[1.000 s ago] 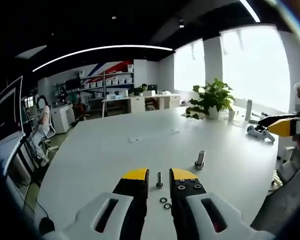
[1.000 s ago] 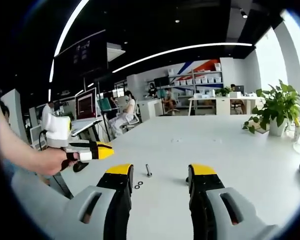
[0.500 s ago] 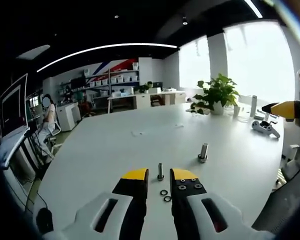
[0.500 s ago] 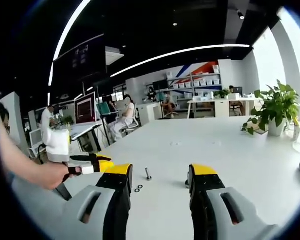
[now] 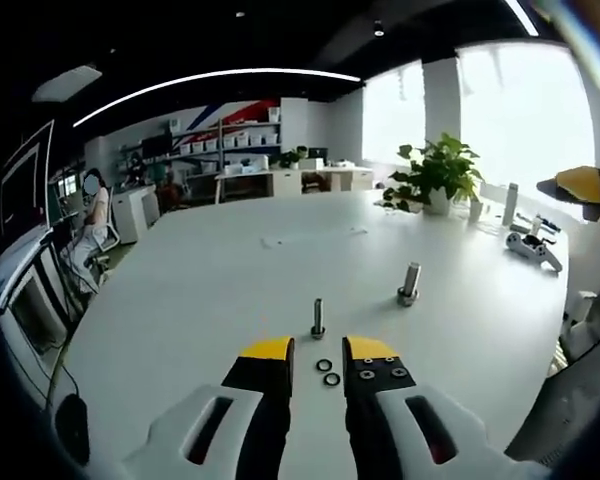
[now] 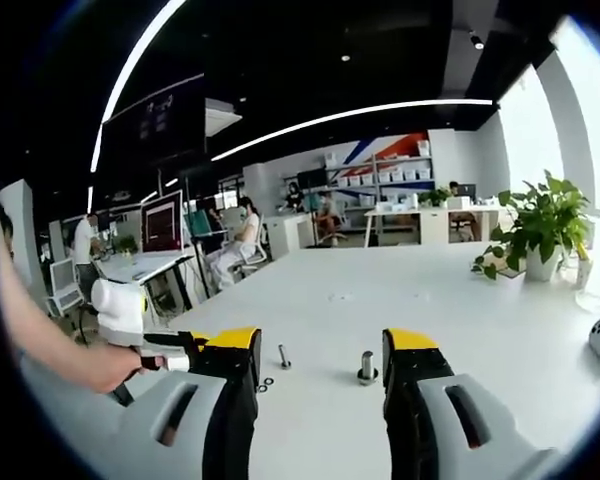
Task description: Place the washer onto the threaded stud by aligning its center hole with the stud, sliding it down to the base, and recovering from edge contact or off-axis alignment until the washer reaches the visible bottom stop.
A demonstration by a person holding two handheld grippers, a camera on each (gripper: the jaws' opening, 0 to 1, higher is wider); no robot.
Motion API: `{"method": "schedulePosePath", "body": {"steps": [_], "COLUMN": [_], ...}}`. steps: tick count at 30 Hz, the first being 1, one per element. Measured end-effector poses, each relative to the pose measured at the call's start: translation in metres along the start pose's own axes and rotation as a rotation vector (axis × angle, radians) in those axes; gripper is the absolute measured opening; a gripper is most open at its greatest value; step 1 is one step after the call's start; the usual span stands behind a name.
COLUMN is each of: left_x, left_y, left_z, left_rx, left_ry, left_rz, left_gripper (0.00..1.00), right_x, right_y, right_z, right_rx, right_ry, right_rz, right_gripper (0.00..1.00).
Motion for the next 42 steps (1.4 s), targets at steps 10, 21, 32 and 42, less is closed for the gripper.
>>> {"method": "schedulePosePath", "body": {"steps": [10,21,32,42], "left_x": [0.029,0.053,0.07,0.071], "left_y": [-0.019,-0.043,-0.058,-0.064], "left_z": [-0.01,-0.015,-0.022,-0.024], "left_rx": [0.031,0.081,0.114,0.12], "left_ry": [0.017,0.001,-0.047,-0.071], "left_rz": [0.101,0.207,0.296,0.306], "left_gripper": [0.17,0.18,0.18,0.16], "right_x": [0.002,0.003,0.005,0.005], "right_y": [-0.001,-0.002,-0.002,-0.003], "right_z": [0.001,-0.003,-0.005,-0.006], "right_rx": [-0.005,0.007,0.008,0.011], "right_ry": [0.01,-0.007,-0.012,-0.017], "right_rz": [0.01,0.012,0.022,0.024], "right_gripper": [0.51,0.52,0.52,0.52]}}
Point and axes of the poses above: the point that each gripper's makers call its tool centre point, and the gripper's own axes: y roughly backward along the fingers, z roughly to its left, x roughly out of its underside, the point moved 4 cm from there along y, roughly backward along the fingers, and after that the axes turned 9 degrees about -y, right-handed, at the moved point
